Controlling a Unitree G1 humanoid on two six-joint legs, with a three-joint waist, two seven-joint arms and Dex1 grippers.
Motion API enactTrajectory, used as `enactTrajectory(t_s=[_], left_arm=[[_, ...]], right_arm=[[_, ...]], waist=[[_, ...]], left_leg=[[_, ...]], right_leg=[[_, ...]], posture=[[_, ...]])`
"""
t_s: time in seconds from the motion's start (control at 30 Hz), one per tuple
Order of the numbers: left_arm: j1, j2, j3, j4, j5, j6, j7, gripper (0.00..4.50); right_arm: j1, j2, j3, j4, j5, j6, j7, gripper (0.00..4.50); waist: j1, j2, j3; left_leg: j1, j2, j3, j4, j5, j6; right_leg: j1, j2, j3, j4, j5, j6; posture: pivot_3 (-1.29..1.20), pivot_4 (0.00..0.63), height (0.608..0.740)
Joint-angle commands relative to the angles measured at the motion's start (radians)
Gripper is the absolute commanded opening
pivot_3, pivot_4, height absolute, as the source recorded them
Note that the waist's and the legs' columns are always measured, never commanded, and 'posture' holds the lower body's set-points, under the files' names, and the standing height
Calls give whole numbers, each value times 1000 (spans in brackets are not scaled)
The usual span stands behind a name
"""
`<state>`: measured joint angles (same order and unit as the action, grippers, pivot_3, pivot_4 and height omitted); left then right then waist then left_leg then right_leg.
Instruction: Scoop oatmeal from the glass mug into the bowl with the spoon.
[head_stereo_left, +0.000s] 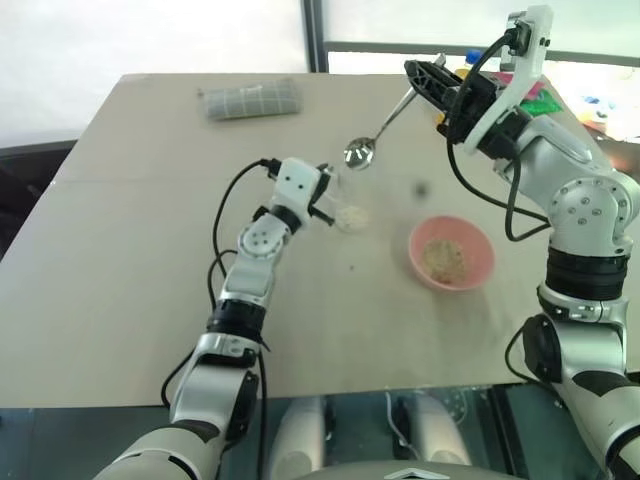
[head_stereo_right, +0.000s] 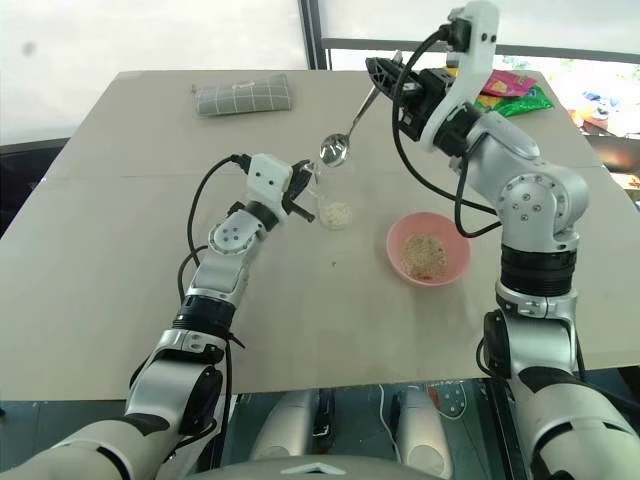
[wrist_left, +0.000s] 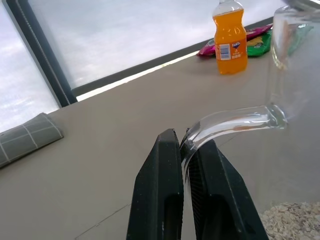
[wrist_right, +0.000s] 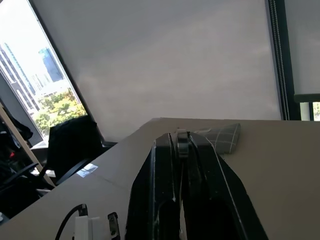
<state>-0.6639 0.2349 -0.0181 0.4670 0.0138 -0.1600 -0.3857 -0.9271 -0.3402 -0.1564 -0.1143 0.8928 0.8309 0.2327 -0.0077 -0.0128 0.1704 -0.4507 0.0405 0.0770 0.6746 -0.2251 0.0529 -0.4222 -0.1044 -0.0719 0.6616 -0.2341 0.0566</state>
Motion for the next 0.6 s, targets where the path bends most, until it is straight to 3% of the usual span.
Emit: enactTrajectory(t_s=[0.03,0.37,0.6], left_arm=[[-18,0,5,-23,-25,-35,-19,62],[-39,-6,-28,-11,-28,-69,-101,62],[-31,8,-34,-23,-19,-75,-122,62]], right_arm=[[15,-24,30,-55,-41,-1,36,0],[64,-91,256,47,-329,-109,218,0],[91,-71,274,41,-346,-42,283,0]], waist=[[0,0,0],[-2,0,0],[-2,0,0]], left_leg=[[0,0,0,0,0,0],[0,0,0,0,0,0],[0,0,0,0,0,0]], right_leg=[[0,0,0,0,0,0],[0,0,0,0,0,0],[0,0,0,0,0,0]], posture=[[0,150,718],[0,150,718],[0,150,718]])
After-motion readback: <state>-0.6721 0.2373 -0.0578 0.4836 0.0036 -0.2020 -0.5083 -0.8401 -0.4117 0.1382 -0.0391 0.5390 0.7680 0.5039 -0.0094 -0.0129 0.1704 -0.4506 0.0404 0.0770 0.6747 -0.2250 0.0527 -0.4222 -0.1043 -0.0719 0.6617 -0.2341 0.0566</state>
